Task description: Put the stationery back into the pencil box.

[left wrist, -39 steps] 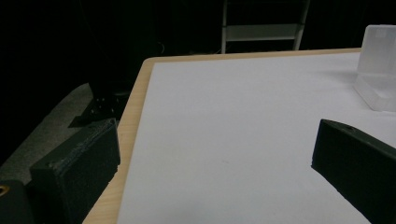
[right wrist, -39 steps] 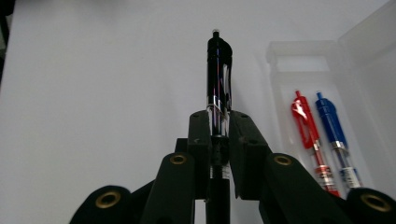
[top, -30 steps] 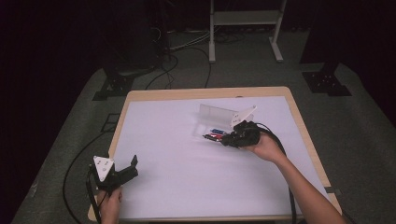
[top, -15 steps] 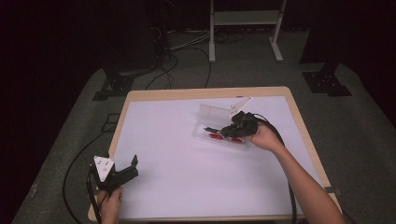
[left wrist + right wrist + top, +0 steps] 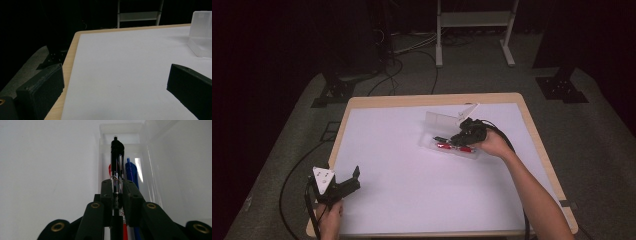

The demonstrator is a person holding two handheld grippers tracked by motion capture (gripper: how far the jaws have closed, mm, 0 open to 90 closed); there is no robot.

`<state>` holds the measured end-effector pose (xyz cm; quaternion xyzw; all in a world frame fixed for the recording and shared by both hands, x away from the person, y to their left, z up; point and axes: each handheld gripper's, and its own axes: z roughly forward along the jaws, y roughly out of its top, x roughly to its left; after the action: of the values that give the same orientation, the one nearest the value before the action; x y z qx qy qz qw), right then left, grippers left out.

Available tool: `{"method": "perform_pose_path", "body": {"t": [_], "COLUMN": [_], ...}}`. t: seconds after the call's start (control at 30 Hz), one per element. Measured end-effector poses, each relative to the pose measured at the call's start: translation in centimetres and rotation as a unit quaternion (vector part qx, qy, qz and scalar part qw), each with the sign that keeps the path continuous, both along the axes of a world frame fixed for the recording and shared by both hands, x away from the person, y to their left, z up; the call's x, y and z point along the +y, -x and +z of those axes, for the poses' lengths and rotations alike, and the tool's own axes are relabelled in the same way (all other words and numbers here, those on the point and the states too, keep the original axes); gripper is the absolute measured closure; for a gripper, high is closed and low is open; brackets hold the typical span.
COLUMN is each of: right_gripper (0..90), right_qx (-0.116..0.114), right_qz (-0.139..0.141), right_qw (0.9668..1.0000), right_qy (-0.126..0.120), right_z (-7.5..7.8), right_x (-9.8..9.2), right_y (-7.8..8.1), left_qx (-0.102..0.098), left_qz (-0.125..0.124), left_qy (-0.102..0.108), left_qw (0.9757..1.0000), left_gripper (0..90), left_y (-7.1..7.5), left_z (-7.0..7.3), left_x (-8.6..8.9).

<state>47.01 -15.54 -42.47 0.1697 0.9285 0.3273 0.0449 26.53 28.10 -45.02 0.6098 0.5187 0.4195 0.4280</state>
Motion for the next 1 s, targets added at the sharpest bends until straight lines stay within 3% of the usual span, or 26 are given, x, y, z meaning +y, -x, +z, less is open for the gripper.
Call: {"method": "perform_pose_path", "body": {"t": [0.47,0.5,0.57,1.0], "right_gripper": [78.3,69.5,67.2,64.4], "right_qx": [0.014,0.02,0.022,0.018], "right_qz": [0.006,0.005,-0.002,-0.011], "right_qw": [0.9998,0.9997,0.9997,0.9996], "right_qy": [0.013,0.013,0.014,-0.019], "right_z": [-0.8,-1.0,-1.1,-0.1], "right_x": [-0.5,-0.6,-0.6,-1.7], "right_y": [-0.2,-0.2,-0.3,0.1], "left_qx": [0.0,0.0,0.0,-0.001], "left_qz": [-0.001,-0.001,-0.001,-0.001], "left_qy": [0.0,-0.001,-0.002,-0.001], "left_qw": [1.0,1.0,1.0,1.0], "left_gripper": [0.4,0.4,0.4,0.4], "left_y": [0.0,0.0,0.0,0.1], "left_z": [0.0,0.0,0.0,0.1], "left_x": [-0.1,-0.1,-0.1,-0.1]}}
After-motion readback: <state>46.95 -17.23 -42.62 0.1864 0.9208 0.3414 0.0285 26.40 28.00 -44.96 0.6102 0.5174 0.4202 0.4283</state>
